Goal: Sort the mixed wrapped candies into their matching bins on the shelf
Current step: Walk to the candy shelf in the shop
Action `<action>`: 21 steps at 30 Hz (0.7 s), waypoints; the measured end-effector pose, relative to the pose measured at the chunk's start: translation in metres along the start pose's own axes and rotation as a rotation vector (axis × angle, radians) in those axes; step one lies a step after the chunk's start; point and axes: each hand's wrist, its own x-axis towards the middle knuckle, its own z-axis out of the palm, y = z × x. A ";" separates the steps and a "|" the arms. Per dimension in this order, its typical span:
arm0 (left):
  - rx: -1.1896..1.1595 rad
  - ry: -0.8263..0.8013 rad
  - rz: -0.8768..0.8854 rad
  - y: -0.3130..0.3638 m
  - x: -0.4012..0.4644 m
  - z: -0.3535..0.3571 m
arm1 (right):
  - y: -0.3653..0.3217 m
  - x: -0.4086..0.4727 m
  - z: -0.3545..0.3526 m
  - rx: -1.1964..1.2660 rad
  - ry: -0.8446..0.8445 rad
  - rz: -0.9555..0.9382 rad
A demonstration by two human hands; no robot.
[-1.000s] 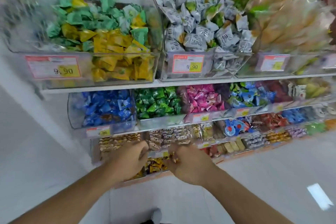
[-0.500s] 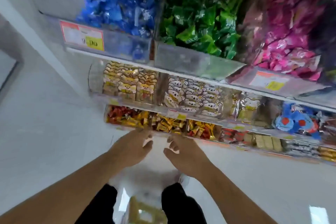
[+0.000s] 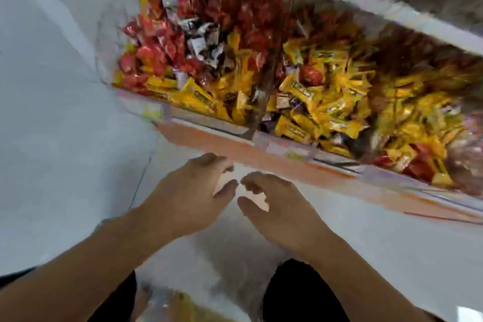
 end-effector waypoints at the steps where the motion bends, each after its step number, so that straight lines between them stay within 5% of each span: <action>1: 0.073 0.011 0.031 -0.001 0.003 0.006 | 0.004 0.006 0.004 -0.046 0.001 -0.025; 9: 0.204 0.263 0.198 0.026 -0.014 -0.005 | 0.019 -0.009 -0.004 -0.153 0.210 -0.171; 14: 0.022 0.472 0.270 0.049 -0.059 -0.016 | -0.001 -0.057 -0.010 -0.036 0.329 -0.215; 21: 0.078 0.491 0.213 0.049 -0.117 -0.023 | -0.025 -0.132 -0.011 0.027 0.478 -0.271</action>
